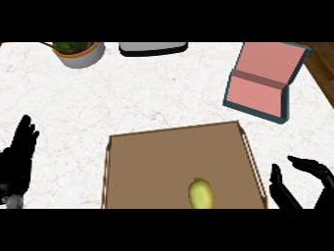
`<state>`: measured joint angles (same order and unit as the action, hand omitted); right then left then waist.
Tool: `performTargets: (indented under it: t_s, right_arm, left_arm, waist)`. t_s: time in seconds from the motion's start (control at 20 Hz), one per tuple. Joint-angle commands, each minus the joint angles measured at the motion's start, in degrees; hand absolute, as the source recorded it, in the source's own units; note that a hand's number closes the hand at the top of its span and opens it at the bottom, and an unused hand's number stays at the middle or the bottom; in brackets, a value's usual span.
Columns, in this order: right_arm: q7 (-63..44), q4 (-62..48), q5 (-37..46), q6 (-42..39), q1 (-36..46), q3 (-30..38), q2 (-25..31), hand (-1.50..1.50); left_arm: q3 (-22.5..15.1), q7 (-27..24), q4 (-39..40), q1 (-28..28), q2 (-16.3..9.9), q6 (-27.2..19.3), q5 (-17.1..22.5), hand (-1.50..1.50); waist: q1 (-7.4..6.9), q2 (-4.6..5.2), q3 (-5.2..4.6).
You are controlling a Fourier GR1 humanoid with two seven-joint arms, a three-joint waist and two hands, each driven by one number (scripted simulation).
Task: Pick the lemon from the tray and place it in the cardboard box
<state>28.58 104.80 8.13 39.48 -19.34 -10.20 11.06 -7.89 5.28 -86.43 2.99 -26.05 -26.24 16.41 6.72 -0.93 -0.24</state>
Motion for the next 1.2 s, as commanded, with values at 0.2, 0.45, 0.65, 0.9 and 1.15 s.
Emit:
performTargets:
  t_s: [0.2, 0.45, 0.65, 0.9, 1.15]
  right_arm:
    - [22.2, 3.1, 8.8, 16.6, -25.9, -8.3, -10.8, -1.5]
    - [23.5, 7.1, 11.8, 19.8, -43.1, -16.5, -11.0, -1.5]
    - [21.5, 9.4, 15.6, 20.1, -52.1, -21.6, -9.8, -1.5]
    - [14.9, 10.0, 29.4, 24.0, -59.6, -28.6, -11.0, -1.5]
    - [3.3, 14.8, 41.1, 21.5, -65.2, -30.6, -11.0, -1.5]
  left_arm:
    - [-1.6, -1.9, 2.3, -2.5, 3.7, 0.9, -0.1, 0.0]
    - [-2.6, -4.4, 8.1, -5.7, 6.1, 1.3, -1.9, 0.0]
    - [-3.1, -3.5, 5.6, -5.0, 5.9, 1.8, -2.6, 0.0]
    - [-1.3, -6.9, 10.6, -7.4, 6.1, 5.1, -2.0, 0.0]
    - [-2.1, -5.7, 9.1, -7.7, 6.8, 5.0, -3.0, 0.0]
  waist:
    - [-2.12, 0.25, 0.26]
    - [-3.3, 0.71, 0.13]
    - [-5.42, 0.78, 0.2]
    - [-6.26, 1.41, 0.08]
    - [-7.34, 1.79, 0.08]
